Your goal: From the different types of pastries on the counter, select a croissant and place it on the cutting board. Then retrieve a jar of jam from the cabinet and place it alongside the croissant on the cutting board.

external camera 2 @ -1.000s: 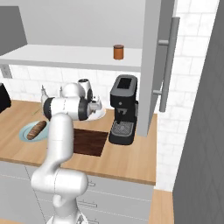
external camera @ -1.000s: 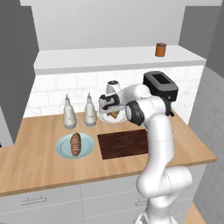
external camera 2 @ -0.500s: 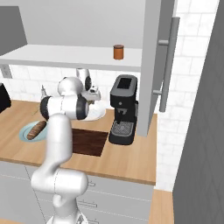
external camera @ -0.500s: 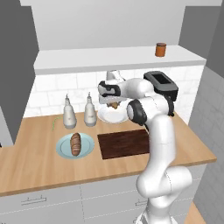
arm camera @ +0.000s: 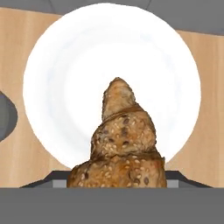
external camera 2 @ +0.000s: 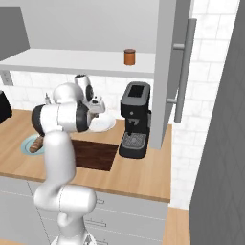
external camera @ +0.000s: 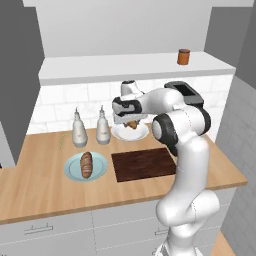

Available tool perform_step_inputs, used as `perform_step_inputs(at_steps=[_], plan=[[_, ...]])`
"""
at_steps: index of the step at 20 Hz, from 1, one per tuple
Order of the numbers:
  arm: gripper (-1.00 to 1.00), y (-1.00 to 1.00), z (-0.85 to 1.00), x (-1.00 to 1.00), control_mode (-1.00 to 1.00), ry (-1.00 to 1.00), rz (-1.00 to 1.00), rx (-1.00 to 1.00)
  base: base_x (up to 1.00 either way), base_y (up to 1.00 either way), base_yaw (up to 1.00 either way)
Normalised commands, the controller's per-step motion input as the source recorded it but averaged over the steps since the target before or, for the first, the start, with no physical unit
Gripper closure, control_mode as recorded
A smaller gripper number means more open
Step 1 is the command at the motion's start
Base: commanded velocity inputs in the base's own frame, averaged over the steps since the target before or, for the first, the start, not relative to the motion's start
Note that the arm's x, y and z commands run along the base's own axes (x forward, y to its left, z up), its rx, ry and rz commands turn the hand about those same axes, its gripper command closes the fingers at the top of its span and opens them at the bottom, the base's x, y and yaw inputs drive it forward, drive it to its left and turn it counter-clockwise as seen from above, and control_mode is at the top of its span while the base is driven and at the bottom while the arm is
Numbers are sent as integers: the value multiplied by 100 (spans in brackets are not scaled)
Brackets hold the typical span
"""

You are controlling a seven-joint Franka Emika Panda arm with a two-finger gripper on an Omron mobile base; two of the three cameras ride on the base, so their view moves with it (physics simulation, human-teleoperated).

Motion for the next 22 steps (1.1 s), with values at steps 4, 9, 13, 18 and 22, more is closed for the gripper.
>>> perform_step_inputs(at_steps=[4,9,13,18,22], plan=[[100,0,-5,-100,-100,-24,5,-3,0,0,0],[100,0,22,-99,-100,-20,1,2,0,0,0],[100,0,16,-89,-100,0,-1,5,0,0,0],[100,3,-11,-24,-100,-1,0,-3,0,0,0],[100,0,-47,-17,-100,-13,0,-5,0,0,0]])
